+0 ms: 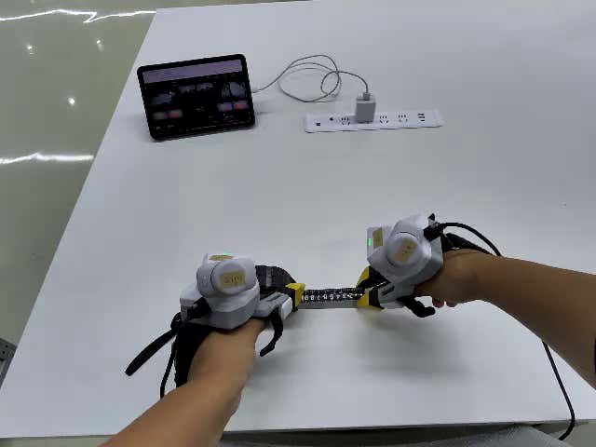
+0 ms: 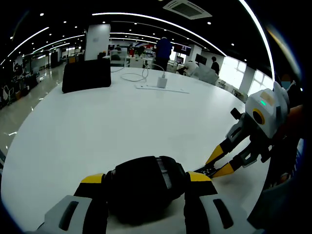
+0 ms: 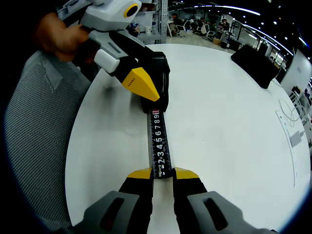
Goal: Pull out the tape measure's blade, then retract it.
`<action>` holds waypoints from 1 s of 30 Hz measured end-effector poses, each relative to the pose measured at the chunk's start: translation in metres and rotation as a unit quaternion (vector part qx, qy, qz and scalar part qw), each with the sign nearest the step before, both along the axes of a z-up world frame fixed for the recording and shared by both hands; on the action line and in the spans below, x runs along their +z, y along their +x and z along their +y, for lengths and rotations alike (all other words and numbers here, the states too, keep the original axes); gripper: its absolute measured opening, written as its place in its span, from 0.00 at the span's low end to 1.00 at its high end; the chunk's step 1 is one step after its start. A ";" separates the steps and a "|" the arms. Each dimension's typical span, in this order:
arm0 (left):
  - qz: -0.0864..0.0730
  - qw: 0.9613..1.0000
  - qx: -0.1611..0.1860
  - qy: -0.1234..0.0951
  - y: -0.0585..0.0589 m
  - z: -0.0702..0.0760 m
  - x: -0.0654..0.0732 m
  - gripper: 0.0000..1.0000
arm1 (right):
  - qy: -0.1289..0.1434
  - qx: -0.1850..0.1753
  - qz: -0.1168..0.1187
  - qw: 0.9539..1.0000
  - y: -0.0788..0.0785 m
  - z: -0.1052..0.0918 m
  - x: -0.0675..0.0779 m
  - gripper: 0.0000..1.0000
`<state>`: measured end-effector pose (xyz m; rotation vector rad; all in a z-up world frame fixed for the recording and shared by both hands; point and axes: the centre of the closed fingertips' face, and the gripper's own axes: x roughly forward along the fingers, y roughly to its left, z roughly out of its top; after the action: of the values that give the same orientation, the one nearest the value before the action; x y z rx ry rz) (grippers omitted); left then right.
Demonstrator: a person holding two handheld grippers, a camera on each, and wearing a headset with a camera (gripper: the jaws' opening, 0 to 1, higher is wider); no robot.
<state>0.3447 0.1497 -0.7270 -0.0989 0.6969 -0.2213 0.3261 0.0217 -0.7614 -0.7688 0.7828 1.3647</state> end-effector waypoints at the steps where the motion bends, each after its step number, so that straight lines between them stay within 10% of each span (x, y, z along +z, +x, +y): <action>1: 0.000 1.000 0.000 0.000 0.000 0.000 0.000 0.59 | 0.000 0.000 0.000 1.000 0.000 0.001 0.000 0.11; 30: 0.004 1.000 0.003 -0.010 -0.001 0.000 -0.001 0.59 | 0.036 -0.008 0.006 0.999 0.001 0.037 0.000 0.10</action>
<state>0.3433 0.1501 -0.7283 -0.1207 0.7021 -0.2229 0.3267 0.0588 -0.7618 -0.6976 0.7437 1.3760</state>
